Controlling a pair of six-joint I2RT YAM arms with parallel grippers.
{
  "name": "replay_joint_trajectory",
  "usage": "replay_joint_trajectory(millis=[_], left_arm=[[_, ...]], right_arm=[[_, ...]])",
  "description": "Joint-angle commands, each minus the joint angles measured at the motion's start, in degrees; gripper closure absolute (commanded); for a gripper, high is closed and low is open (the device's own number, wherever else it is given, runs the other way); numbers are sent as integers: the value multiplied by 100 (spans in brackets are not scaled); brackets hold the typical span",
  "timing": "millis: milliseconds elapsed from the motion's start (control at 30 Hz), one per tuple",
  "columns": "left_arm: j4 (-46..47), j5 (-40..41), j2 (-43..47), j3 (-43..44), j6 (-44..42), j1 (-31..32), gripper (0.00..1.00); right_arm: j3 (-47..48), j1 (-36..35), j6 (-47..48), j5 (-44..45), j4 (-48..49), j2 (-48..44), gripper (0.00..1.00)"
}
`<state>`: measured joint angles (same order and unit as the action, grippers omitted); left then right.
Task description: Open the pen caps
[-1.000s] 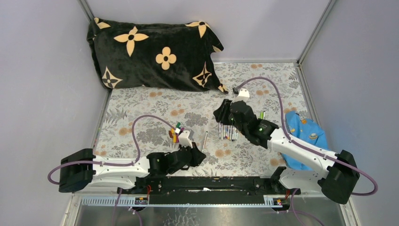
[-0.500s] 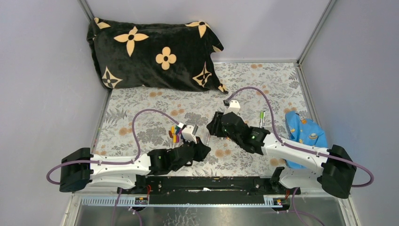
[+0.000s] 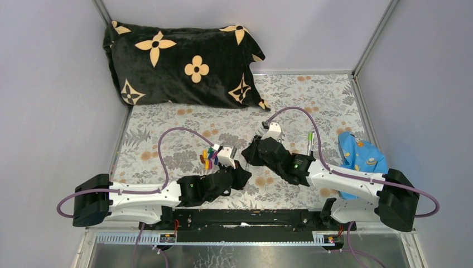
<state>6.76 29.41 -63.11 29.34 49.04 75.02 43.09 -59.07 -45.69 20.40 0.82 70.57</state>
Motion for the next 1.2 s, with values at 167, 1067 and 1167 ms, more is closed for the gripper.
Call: replay_joint_trajectory(millis=[167,1067,1167], left_arm=[[-127,689,20,206,209,-96,100],[-223,720,-96,-749,989,801,100],[-189,724,-256,-738,777,891,100]], right_arm=[[-101,-87,-221,416,191,-121,100],[1401,1304,934,-1,776,183,100],[1543,1390,928,-98,744,248,100]])
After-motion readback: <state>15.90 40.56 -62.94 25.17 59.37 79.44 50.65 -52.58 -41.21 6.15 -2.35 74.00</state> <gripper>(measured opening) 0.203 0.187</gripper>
